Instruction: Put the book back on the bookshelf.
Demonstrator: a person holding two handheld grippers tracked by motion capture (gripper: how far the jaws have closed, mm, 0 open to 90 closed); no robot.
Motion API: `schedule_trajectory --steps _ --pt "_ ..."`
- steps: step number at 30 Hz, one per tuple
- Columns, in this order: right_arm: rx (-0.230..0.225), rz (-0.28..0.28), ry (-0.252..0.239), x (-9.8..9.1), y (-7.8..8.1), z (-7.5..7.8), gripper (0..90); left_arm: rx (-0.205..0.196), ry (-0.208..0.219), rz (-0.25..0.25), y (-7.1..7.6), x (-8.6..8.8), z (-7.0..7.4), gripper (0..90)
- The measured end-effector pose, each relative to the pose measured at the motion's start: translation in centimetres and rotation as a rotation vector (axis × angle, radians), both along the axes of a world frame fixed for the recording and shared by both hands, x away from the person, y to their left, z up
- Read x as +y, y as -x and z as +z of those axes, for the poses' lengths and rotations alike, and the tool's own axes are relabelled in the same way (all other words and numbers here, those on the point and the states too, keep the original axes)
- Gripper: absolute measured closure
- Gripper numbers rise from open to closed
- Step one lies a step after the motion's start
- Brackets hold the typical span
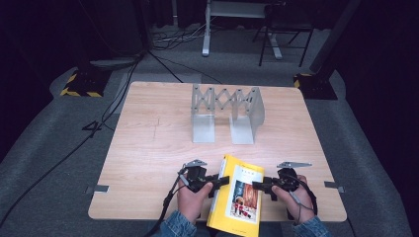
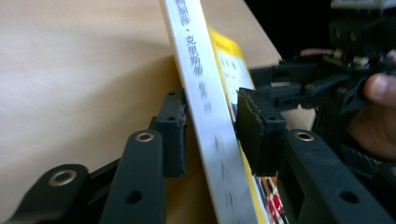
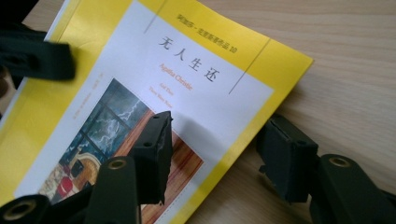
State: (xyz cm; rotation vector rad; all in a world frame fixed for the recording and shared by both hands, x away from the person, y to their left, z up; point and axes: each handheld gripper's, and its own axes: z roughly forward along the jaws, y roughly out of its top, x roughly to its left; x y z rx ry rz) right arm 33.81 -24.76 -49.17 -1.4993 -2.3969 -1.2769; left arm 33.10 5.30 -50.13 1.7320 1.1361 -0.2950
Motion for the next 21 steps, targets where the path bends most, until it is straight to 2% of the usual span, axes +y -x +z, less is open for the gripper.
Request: schedule_trajectory --steps 3,6,7,9,11,14,15,16,17,18,19,21 --pt "-0.016 0.008 0.026 0.6 0.1 0.1 48.5 0.001 0.002 -0.003 0.0 -0.1 -0.1 63.8" --pt "-0.014 0.006 0.024 0.6 0.1 0.2 48.2 -0.005 -0.001 -0.009 0.0 -0.2 0.2 65.5" --pt "-0.013 0.005 0.025 0.7 0.1 0.3 47.9 -0.019 -0.015 -0.019 -0.1 -0.2 0.3 65.6" --pt "-0.013 0.006 0.034 0.9 0.1 0.4 47.0 -0.011 -0.009 -0.021 -0.1 -0.4 0.4 65.8" --pt "-0.015 0.01 0.043 1.0 0.0 0.5 46.9 -0.017 -0.02 -0.03 -0.1 -0.5 0.6 66.5" --pt "-0.022 0.012 0.032 1.0 0.0 0.6 47.2 -0.041 0.004 -0.033 0.0 -0.3 1.2 71.0" --pt "-0.043 0.016 0.024 0.9 0.0 1.1 49.7 -0.072 0.015 -0.03 0.1 -0.1 1.7 73.1" --pt "-0.043 0.016 0.024 0.9 0.0 1.1 49.7 -0.072 0.015 -0.03 0.1 -0.1 1.7 74.0" --pt "-0.059 0.02 0.018 0.9 0.0 1.2 51.0 -0.092 0.03 -0.027 0.1 0.1 2.2 74.0" --pt "-0.096 0.019 -0.011 0.6 0.1 2.1 53.0 -0.101 0.034 -0.027 0.1 0.2 2.5 75.5" --pt "-0.096 0.019 -0.011 0.6 0.1 2.1 53.0 -0.112 0.031 -0.03 0.2 0.4 2.8 75.5" --pt "-0.145 0.008 -0.021 0.4 0.2 3.0 51.2 -0.147 0.032 -0.032 0.4 0.5 3.6 75.7"
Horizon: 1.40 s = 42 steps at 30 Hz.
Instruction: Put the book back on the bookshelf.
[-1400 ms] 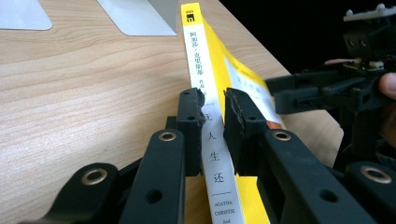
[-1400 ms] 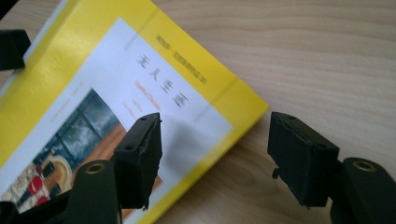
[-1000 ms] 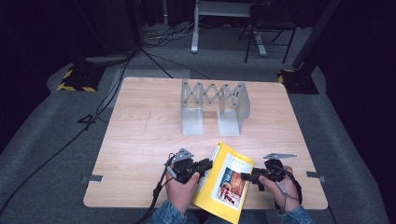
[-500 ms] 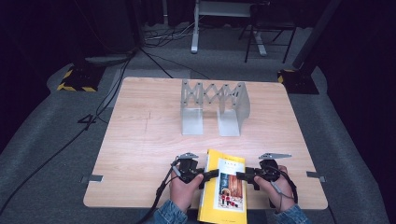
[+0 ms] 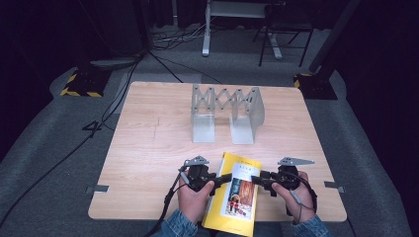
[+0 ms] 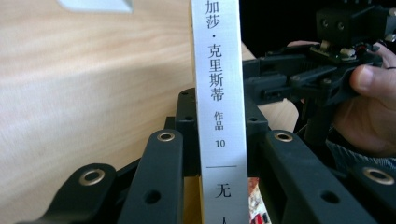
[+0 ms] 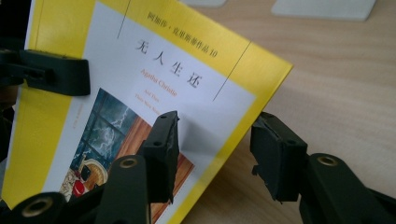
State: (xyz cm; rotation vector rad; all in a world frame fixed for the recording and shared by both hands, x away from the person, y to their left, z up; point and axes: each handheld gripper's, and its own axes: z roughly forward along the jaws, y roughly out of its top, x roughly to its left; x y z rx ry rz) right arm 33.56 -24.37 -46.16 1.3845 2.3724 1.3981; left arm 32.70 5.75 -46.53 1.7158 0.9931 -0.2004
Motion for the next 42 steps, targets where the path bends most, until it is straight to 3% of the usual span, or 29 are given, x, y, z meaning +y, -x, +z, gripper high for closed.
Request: schedule_trajectory --steps 6,9,15,17,22,27,35,42 --pt "-0.095 -0.026 -0.009 -0.7 0.4 1.9 47.8 -0.101 -0.003 0.019 0.5 0.3 2.1 75.8" --pt "-0.109 -0.03 -0.011 -1.0 0.6 2.5 47.8 -0.167 -0.006 0.045 0.6 0.7 3.4 75.8" --pt "-0.115 -0.02 -0.003 -0.8 0.7 2.5 47.9 -0.341 -0.054 0.153 0.7 1.3 6.3 75.8" --pt "-0.116 -0.018 -0.001 -0.8 0.7 2.5 47.9 -0.357 -0.068 0.168 0.5 1.5 6.6 75.8" --pt "-0.11 -0.023 0.001 -1.0 0.8 2.1 48.8 -0.407 -0.095 0.262 -0.3 2.2 7.3 75.8" --pt "-0.108 -0.03 0.004 -1.3 0.9 1.8 49.5 -0.446 -0.122 0.313 -1.2 2.9 8.0 75.8" --pt "-0.102 -0.047 0.012 -1.7 1.1 1.4 50.0 -0.455 -0.113 0.338 -2.2 3.6 8.9 75.8" --pt "-0.096 -0.059 0.018 -1.9 1.3 0.8 50.1 -0.466 -0.116 0.392 -3.4 4.6 9.9 75.8"
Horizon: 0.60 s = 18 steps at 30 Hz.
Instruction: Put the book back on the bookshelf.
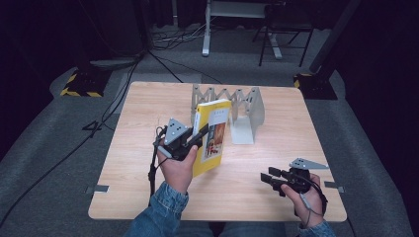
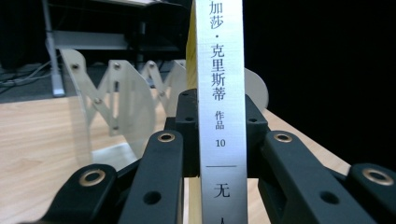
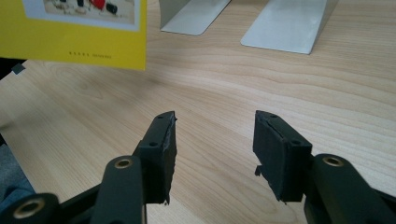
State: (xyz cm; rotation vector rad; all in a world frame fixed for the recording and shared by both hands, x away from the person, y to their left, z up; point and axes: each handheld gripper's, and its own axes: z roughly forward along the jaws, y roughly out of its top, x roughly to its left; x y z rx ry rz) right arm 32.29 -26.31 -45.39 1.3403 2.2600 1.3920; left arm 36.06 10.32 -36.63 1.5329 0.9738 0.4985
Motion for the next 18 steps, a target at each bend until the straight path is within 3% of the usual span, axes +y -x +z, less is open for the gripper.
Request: schedule_trajectory --steps 11,18 --pt "0.001 -0.034 0.028 -0.9 -0.1 -0.7 50.2 -0.015 -0.01 0.069 -2.6 0.0 1.0 75.8" --pt "0.012 -0.042 0.032 -1.5 -0.3 -1.2 50.2 -0.007 -0.008 0.111 -4.4 -0.1 0.8 75.7"
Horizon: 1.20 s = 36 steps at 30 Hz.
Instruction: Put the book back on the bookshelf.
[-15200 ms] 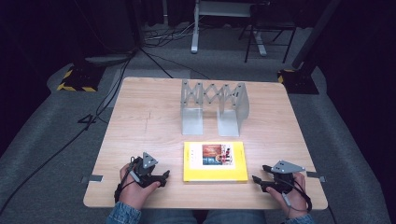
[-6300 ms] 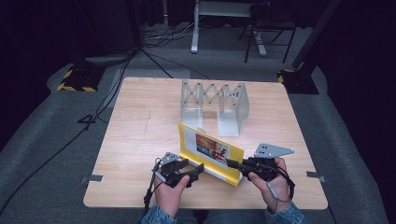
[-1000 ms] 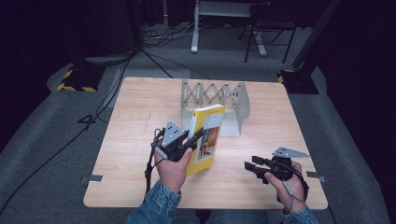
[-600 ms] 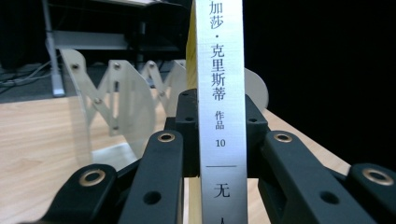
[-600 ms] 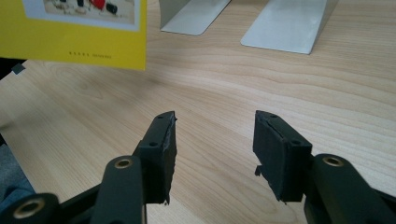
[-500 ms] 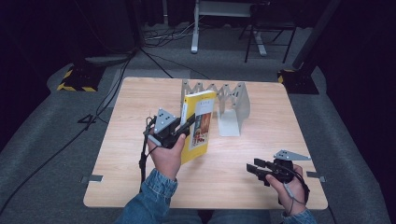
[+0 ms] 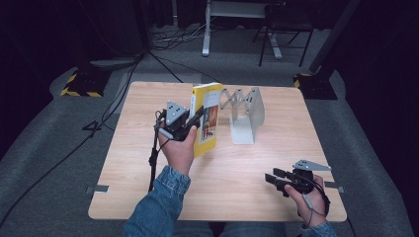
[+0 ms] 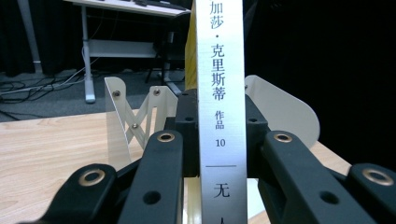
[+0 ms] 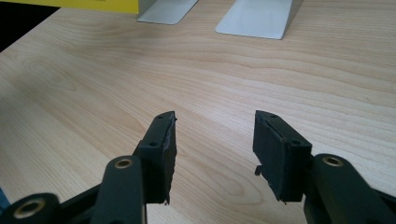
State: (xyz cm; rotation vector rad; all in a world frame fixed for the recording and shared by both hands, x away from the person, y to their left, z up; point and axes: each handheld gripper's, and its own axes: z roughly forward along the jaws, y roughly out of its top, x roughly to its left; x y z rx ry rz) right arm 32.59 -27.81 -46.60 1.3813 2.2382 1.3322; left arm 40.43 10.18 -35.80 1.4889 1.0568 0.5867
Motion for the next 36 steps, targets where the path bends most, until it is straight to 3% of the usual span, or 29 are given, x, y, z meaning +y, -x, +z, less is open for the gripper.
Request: schedule_trajectory --steps 17,24,28,36 --pt "-0.002 -0.012 -0.025 -1.1 -0.3 -0.9 50.2 -0.028 0.009 0.045 -3.4 -1.5 0.8 75.7" --pt "0.003 -0.013 -0.033 -1.2 -0.2 -1.3 50.2 -0.043 -0.012 0.064 -3.3 -2.1 0.7 75.6" --pt "0.001 -0.01 -0.036 -1.2 -0.2 -1.2 50.1 -0.043 -0.004 0.06 -3.7 -2.4 0.7 75.6" --pt "-0.002 -0.013 -0.038 -1.5 -0.3 -1.3 50.1 -0.096 0.043 0.055 -3.1 -1.7 2.7 75.6"
